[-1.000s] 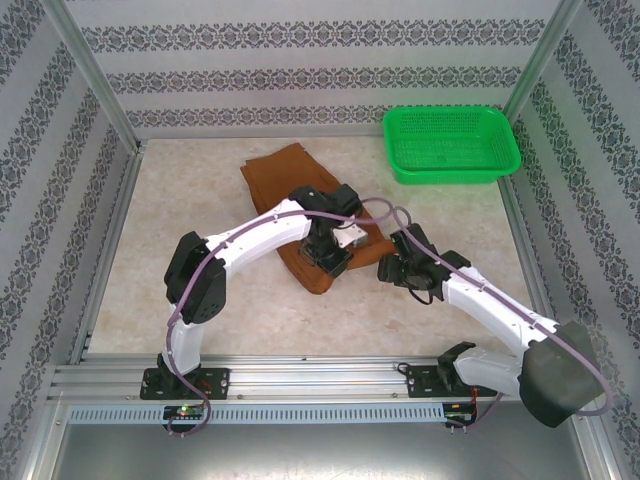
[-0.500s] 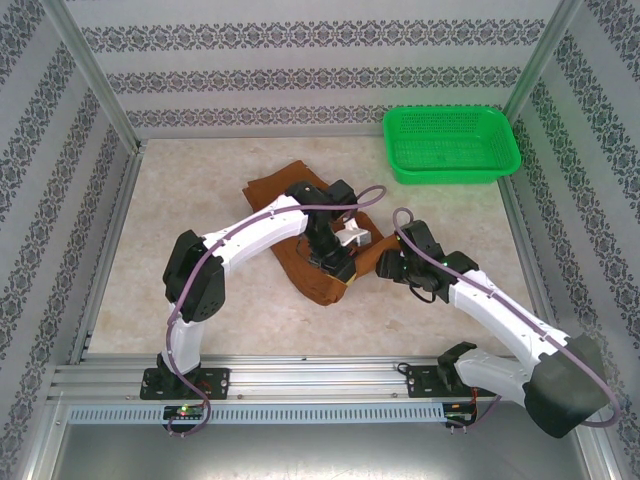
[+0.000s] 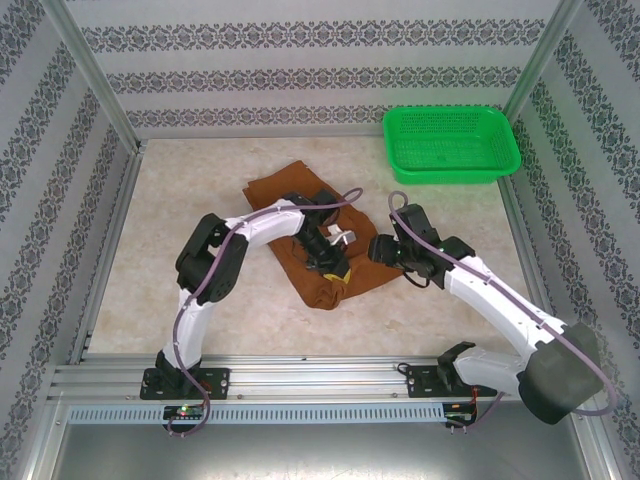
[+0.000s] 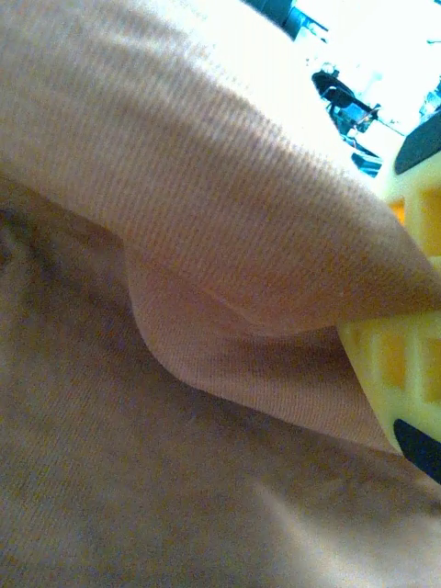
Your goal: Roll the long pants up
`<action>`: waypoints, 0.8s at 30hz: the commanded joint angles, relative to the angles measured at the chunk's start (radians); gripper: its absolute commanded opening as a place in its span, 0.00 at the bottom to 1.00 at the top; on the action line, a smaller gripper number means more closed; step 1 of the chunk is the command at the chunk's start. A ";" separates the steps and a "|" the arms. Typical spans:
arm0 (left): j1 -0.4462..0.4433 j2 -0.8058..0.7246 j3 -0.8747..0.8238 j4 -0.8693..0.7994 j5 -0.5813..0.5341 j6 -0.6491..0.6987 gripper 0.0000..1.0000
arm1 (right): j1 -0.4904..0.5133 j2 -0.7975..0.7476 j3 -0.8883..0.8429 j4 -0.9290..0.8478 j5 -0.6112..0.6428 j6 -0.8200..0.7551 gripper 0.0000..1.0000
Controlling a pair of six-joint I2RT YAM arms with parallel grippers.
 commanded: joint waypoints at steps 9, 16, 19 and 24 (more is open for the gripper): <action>0.072 -0.045 -0.092 0.067 0.031 -0.036 0.03 | 0.008 0.091 0.035 0.007 -0.066 -0.001 0.34; -0.022 -0.206 -0.134 0.041 0.041 -0.145 0.02 | 0.008 0.131 0.065 -0.005 -0.061 -0.008 0.31; -0.089 -0.243 -0.135 0.053 0.061 -0.200 0.02 | 0.008 0.138 0.065 -0.002 -0.059 0.002 0.31; -0.179 -0.245 -0.164 0.040 0.061 -0.215 0.02 | 0.008 0.123 0.046 0.003 -0.056 0.008 0.32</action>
